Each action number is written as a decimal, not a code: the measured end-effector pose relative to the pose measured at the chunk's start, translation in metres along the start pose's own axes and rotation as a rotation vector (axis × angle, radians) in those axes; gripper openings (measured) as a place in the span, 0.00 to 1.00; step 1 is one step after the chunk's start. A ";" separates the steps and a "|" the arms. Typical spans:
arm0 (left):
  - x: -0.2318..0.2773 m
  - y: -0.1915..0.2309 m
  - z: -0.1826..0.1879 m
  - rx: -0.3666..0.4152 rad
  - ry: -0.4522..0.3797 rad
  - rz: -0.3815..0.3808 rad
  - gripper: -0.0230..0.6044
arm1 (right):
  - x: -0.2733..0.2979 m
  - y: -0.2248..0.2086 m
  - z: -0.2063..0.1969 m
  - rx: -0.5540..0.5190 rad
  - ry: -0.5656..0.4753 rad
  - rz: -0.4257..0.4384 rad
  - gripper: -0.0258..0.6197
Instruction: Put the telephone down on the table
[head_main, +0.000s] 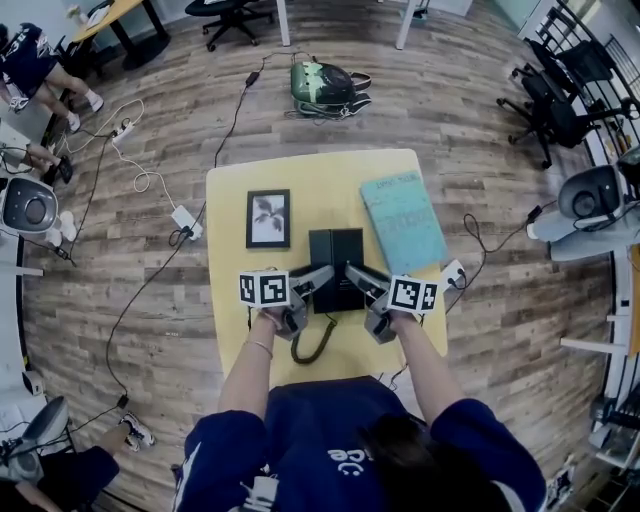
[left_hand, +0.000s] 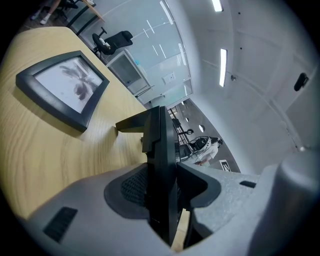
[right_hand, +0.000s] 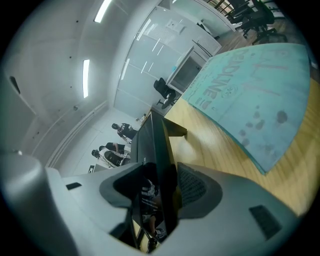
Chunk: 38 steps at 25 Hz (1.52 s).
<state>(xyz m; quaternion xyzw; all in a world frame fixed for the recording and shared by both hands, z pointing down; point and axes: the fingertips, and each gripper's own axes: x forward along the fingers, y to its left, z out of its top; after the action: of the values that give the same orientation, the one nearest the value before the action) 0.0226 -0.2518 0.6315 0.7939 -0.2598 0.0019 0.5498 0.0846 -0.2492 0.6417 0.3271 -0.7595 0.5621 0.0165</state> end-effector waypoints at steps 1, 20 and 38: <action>0.000 0.000 -0.001 0.000 0.000 0.000 0.32 | 0.000 -0.001 0.000 -0.003 0.005 0.002 0.38; 0.004 0.011 -0.005 0.020 0.012 0.061 0.33 | 0.006 -0.005 -0.007 -0.027 0.037 0.030 0.39; -0.052 -0.014 0.008 0.300 -0.112 0.379 0.34 | -0.043 0.002 0.008 -0.246 -0.172 -0.196 0.63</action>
<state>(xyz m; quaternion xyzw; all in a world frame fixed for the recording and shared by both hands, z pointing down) -0.0187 -0.2337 0.6012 0.8025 -0.4307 0.0995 0.4006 0.1208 -0.2354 0.6201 0.4421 -0.7856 0.4305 0.0460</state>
